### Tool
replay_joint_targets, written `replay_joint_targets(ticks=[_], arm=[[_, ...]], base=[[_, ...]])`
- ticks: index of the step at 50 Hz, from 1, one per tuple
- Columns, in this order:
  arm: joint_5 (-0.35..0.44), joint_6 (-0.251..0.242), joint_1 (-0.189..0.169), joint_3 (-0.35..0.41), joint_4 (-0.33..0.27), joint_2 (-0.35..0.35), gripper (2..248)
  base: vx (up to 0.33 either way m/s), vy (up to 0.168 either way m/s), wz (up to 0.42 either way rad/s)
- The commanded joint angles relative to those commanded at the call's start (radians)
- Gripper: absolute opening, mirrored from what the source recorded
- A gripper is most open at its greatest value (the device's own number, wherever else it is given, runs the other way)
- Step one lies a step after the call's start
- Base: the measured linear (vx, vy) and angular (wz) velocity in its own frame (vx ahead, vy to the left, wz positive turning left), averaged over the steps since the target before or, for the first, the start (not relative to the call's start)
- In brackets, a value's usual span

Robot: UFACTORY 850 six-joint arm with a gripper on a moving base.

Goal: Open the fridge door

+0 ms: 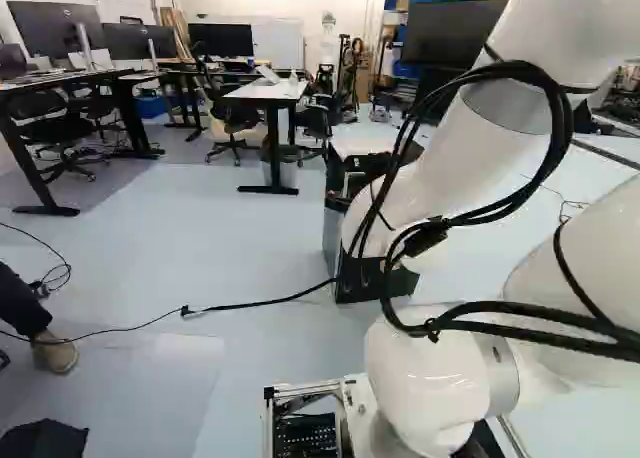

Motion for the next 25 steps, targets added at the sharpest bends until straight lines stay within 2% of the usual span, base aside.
replay_joint_targets(ticks=[25], arm=[[0.0,0.0,0.008,0.0,0.0,0.0,247]], base=[[0.0,0.0,0.0]])
